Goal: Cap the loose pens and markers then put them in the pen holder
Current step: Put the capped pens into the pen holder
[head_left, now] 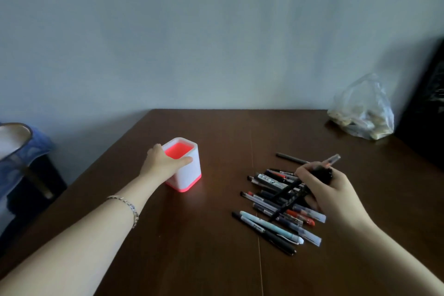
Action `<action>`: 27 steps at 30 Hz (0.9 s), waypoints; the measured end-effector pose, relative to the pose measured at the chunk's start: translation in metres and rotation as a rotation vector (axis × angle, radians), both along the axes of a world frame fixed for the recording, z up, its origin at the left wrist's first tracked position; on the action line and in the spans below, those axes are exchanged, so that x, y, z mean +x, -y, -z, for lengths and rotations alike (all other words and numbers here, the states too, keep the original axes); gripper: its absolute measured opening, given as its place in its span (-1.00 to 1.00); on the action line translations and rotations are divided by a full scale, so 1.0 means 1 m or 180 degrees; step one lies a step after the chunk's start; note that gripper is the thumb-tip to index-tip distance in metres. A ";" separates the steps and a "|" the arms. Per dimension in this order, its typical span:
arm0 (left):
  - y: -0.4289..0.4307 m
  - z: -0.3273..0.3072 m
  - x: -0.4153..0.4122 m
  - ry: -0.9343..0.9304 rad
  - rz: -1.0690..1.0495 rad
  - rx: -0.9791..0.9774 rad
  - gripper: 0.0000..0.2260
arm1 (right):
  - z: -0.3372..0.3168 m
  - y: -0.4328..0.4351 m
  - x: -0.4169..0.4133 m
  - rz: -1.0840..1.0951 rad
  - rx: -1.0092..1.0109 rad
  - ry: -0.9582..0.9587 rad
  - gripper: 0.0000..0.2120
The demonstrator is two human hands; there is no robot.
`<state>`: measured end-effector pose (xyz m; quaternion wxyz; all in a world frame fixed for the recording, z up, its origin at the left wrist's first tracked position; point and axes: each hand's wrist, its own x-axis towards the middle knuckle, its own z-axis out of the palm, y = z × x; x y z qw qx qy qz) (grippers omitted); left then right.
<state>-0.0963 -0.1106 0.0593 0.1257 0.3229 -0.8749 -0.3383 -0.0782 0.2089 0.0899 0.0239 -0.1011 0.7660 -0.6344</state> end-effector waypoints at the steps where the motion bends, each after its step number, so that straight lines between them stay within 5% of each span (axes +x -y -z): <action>1: 0.001 0.002 0.003 -0.0172 0.0122 0.0082 -0.33 | -0.003 -0.001 -0.001 0.0031 -0.0041 -0.0014 -0.80; 4: -0.002 0.000 0.019 -0.0253 0.0926 0.0395 -0.58 | -0.019 0.003 0.000 -0.0050 -0.0325 -0.0124 -0.72; 10: -0.020 -0.003 0.054 0.0380 0.2135 0.0677 -0.13 | -0.043 0.049 0.003 -0.0575 -0.0068 -0.0940 -0.84; 18: -0.077 0.014 0.063 -0.0691 0.0861 0.0640 -0.08 | -0.010 0.114 -0.025 -0.1302 0.1602 -0.0626 -0.85; 23: -0.083 0.020 0.056 -0.0864 0.0791 0.0694 -0.11 | -0.014 0.079 -0.037 -0.0862 0.1877 -0.0643 -0.72; 27: -0.086 0.023 0.056 -0.1145 0.0864 0.0633 -0.25 | 0.016 0.031 -0.014 -0.0962 0.3078 -0.0666 -0.73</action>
